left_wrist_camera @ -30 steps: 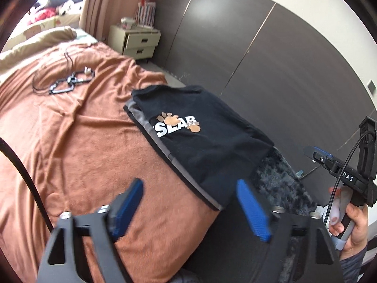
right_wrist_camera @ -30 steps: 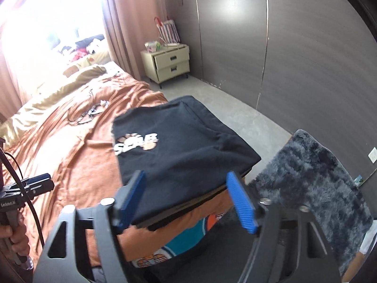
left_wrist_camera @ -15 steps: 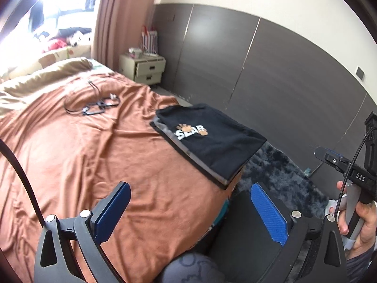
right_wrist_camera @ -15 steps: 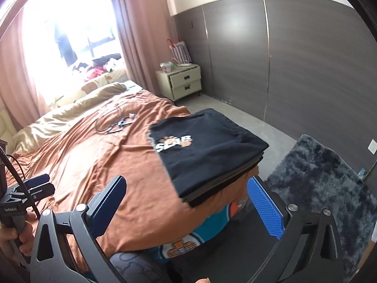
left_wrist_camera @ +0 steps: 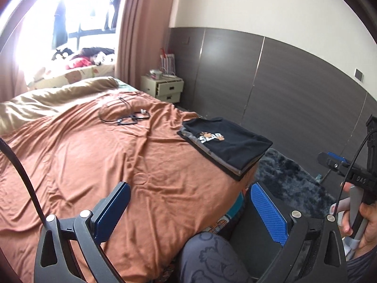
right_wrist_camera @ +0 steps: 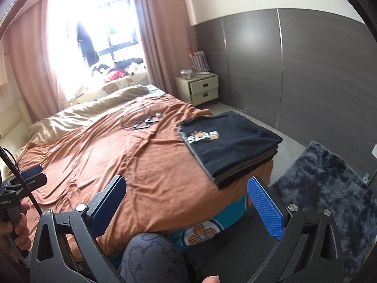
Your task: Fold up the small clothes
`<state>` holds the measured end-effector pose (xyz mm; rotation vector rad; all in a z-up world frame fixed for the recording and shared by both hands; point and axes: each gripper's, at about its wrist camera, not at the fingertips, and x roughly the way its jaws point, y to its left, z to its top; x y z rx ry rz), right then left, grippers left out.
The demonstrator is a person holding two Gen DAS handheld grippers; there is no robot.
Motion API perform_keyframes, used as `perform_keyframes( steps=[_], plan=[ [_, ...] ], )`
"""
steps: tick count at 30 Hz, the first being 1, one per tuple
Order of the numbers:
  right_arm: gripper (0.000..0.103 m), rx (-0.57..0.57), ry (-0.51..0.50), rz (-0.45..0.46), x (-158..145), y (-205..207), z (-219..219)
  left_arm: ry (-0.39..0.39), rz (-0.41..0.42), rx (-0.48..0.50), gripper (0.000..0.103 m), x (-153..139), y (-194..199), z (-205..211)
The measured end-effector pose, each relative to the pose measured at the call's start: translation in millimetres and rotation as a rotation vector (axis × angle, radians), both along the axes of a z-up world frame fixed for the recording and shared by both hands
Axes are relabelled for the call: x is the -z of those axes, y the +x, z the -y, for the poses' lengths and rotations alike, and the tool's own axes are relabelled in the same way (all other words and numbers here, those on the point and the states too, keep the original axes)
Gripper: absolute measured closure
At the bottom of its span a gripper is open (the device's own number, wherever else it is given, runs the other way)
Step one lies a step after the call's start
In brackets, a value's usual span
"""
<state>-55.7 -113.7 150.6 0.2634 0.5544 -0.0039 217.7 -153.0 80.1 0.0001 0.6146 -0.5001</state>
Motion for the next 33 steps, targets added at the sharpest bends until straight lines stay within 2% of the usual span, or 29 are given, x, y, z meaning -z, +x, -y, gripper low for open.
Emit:
perform_keyframes(
  steps=[4,13,17,24,33],
  plan=[
    [0.000,-0.027,0.002,0.027,3,-21,-13,0.030,0.040,-0.053,0.000,5,-25,-20],
    [0.000,-0.109,-0.015,0.030,20,-44,-45,0.021,0.081,-0.141,0.000,25,-73,-72],
    [0.000,-0.125,-0.047,0.033,27,-53,-59,0.049,0.126,-0.200,0.000,28,-100,-89],
    [0.000,-0.133,-0.055,0.031,45,-70,-79,0.050,0.158,-0.237,0.000,36,-138,-110],
    [0.000,-0.139,-0.077,0.056,60,-94,-93,0.021,0.137,-0.240,0.000,58,-174,-124]
  ],
)
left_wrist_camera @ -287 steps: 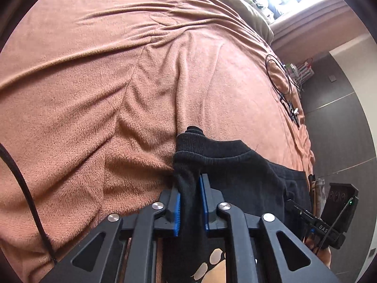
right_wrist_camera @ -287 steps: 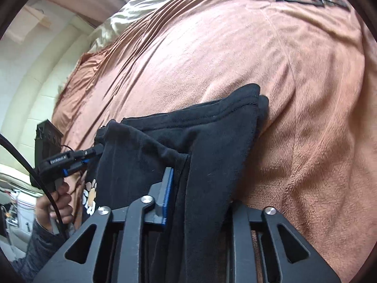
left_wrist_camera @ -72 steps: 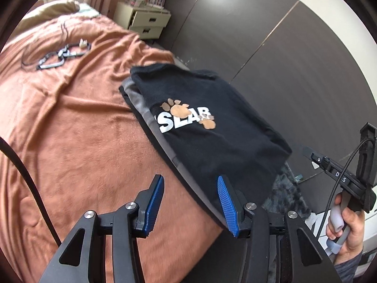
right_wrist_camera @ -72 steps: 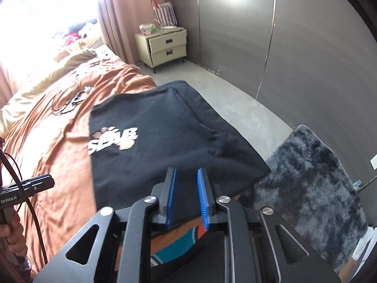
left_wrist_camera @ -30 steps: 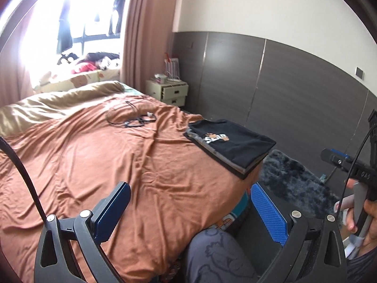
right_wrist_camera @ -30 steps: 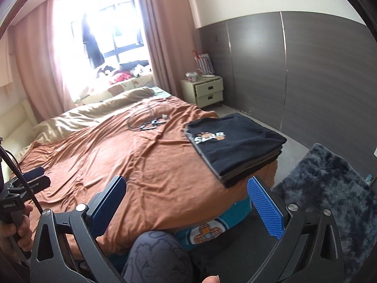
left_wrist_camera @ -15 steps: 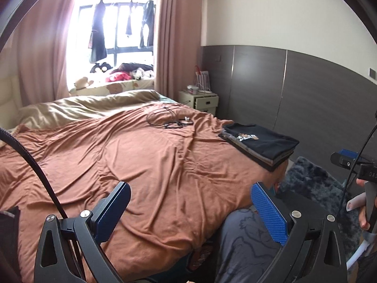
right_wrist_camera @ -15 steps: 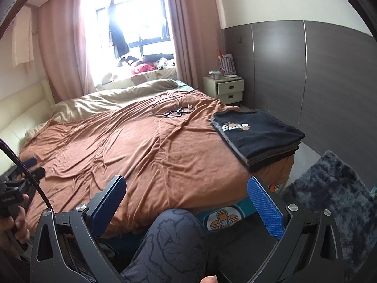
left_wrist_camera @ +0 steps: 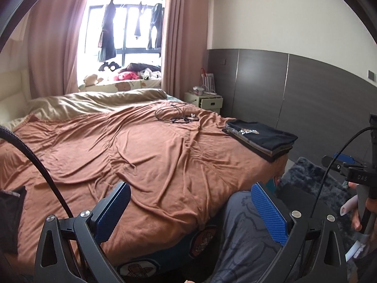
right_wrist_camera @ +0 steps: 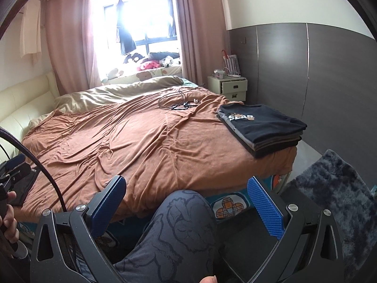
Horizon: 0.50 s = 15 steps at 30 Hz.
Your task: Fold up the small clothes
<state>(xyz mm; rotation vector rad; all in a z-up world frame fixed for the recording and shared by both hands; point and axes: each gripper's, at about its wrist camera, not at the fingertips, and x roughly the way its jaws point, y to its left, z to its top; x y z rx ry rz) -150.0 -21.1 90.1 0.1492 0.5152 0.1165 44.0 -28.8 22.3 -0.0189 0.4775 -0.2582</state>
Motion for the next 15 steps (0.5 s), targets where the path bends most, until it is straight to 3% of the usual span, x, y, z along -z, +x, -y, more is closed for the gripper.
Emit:
perform_keyframes(
  steps=[3,15],
  plan=[
    [0.000,0.000,0.003,0.011,4,-11,-7,-0.026,-0.010,-0.014,0.000,8,-7,-6],
    [0.000,0.003,0.005,0.049,26,-10,-22,0.006,0.031,-0.080,0.000,11,-23,-14]
  ],
)
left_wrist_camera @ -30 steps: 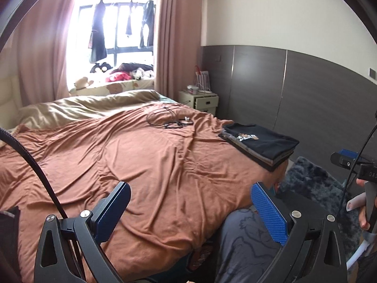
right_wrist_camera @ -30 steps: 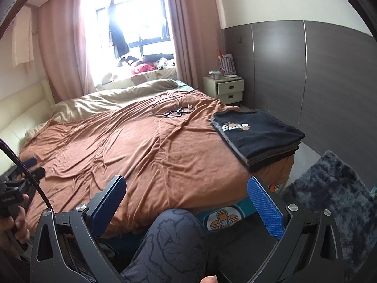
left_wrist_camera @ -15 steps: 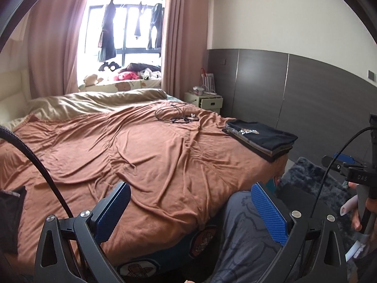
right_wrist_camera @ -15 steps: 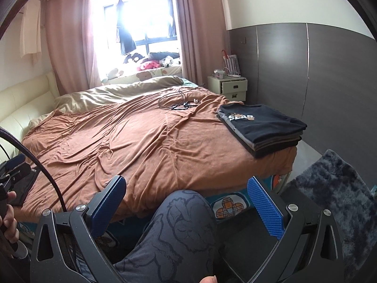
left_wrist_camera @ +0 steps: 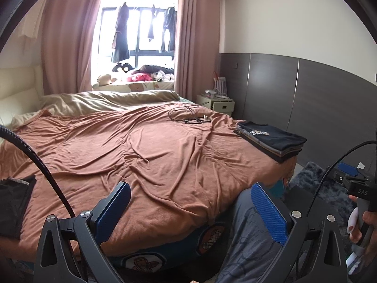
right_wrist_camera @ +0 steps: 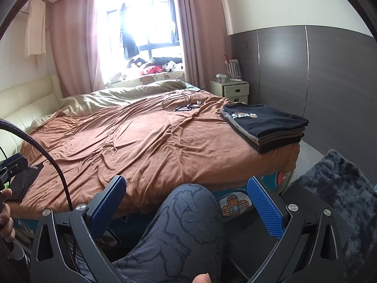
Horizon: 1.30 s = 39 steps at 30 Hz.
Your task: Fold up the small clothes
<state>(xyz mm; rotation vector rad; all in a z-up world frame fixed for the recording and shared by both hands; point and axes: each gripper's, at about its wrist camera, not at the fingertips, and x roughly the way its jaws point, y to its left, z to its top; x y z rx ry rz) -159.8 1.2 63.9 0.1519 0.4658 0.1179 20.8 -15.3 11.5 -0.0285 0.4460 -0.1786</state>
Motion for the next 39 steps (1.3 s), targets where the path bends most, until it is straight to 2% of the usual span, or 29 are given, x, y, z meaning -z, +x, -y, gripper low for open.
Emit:
perform_keyframes(
  steps=[5,39],
  plan=[
    [0.000,0.000,0.014,0.007,6,-5,-5,0.003,0.018,-0.016,0.000,-5,-5,-1],
    [0.000,0.011,0.010,0.030,9,-17,-14,-0.004,0.009,-0.009,0.000,-3,-13,1]
  ],
)
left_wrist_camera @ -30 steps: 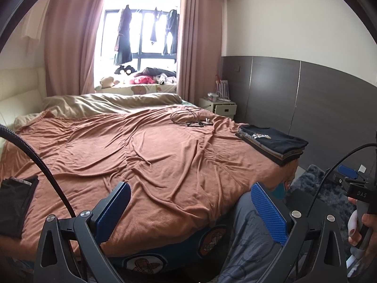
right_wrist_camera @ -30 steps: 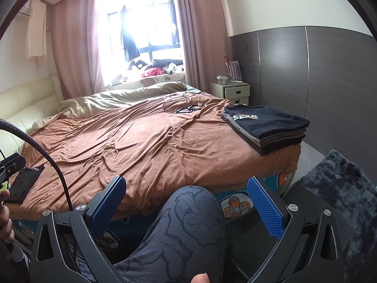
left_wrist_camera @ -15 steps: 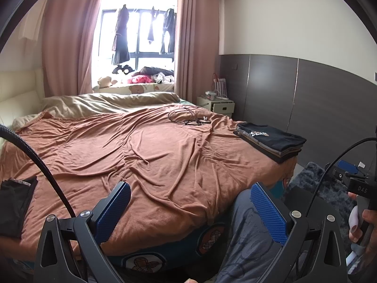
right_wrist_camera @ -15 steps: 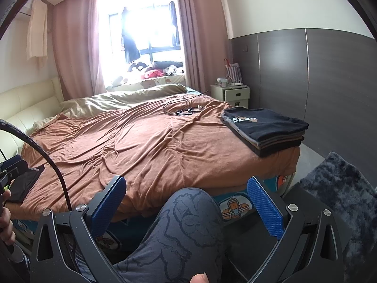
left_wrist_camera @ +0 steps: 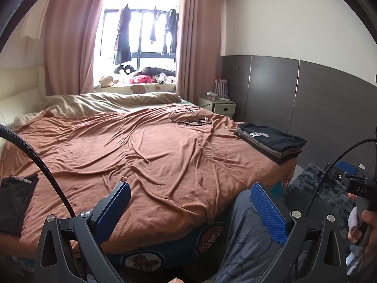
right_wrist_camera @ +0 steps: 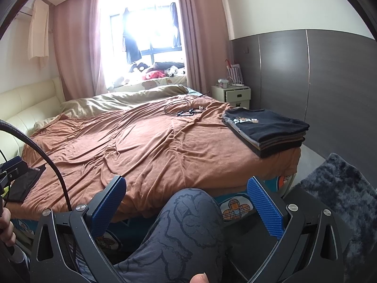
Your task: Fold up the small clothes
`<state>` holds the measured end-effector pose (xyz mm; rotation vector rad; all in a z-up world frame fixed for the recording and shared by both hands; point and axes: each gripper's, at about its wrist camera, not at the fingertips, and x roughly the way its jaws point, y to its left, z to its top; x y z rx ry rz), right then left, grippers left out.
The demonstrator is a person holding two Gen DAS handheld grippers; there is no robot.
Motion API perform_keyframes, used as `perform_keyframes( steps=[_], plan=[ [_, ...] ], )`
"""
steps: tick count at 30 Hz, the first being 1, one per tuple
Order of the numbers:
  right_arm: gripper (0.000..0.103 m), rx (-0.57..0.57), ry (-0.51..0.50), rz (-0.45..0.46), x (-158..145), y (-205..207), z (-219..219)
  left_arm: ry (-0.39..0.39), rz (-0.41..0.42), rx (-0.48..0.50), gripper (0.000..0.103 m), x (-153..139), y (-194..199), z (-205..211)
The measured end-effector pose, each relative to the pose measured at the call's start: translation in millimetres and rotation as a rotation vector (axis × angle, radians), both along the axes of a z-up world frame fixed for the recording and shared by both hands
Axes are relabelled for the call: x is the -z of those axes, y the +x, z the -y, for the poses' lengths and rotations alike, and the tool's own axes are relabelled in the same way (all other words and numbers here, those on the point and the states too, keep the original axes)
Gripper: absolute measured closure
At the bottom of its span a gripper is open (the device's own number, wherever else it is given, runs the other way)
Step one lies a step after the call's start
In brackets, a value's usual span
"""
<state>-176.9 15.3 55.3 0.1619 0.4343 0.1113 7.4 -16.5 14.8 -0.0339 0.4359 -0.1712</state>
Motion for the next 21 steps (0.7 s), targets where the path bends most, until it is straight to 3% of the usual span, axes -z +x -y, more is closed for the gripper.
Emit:
perform_keyframes(
  steps=[21],
  plan=[
    [0.000,-0.009,-0.016,0.001,1,-2,1,0.007,0.027,0.008,0.000,-5,-16,1]
  ],
)
